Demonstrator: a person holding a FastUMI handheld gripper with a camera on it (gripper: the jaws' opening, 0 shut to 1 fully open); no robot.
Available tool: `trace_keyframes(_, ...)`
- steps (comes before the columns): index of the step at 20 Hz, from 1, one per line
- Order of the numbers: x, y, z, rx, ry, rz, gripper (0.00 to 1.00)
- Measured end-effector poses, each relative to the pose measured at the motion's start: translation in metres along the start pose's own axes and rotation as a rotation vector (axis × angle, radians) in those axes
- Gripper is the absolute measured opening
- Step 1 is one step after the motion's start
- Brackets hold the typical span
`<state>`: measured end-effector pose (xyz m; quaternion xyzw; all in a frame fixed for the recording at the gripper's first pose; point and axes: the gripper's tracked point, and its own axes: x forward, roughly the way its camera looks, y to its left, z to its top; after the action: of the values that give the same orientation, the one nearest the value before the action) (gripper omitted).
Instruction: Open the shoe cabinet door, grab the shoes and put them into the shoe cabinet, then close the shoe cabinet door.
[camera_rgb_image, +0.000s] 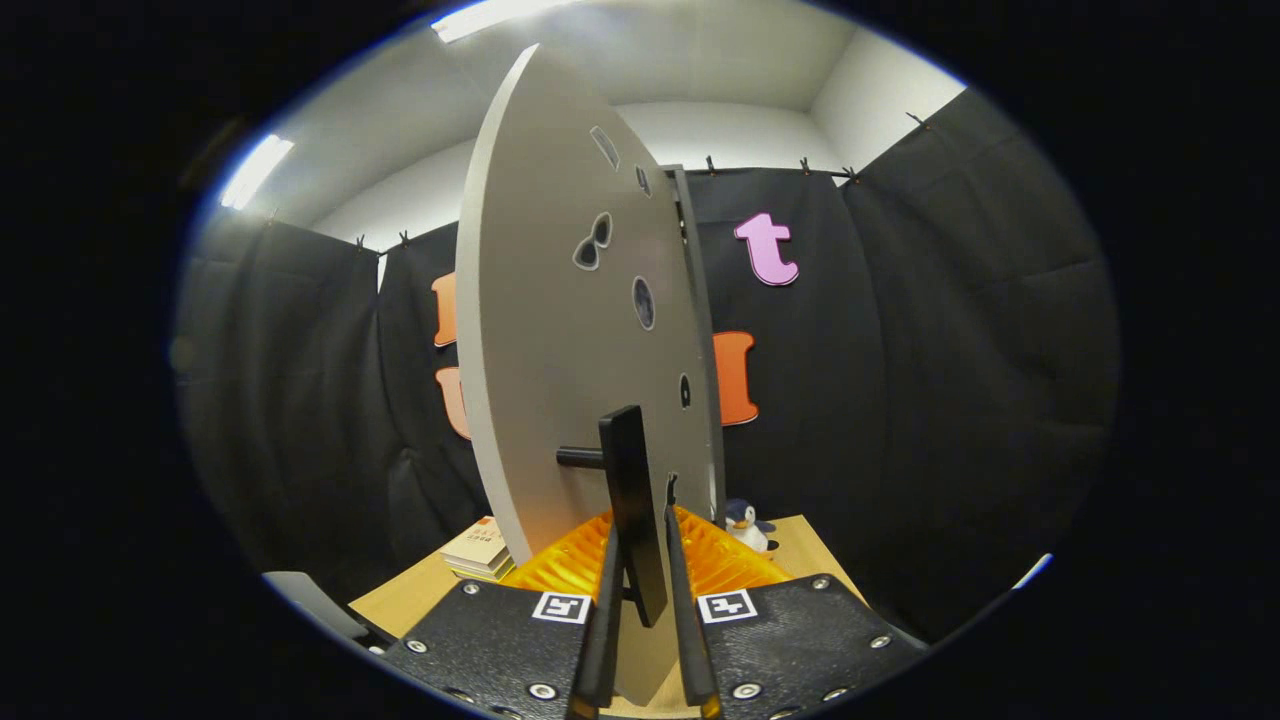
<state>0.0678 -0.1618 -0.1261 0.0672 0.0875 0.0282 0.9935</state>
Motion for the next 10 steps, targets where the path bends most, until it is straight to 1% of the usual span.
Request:
trace_keyframes(5, -0.005, -0.042, -0.001, 0.007, -0.001, -0.068, 0.23)
trace_keyframes(6, -0.008, -0.053, 0.000, -0.001, -0.007, -0.091, 0.18)
trace_keyframes(7, -0.009, -0.064, 0.000, -0.016, -0.013, -0.115, 0.16)
trace_keyframes(10, -0.012, -0.088, 0.002, -0.045, -0.021, -0.169, 0.16)
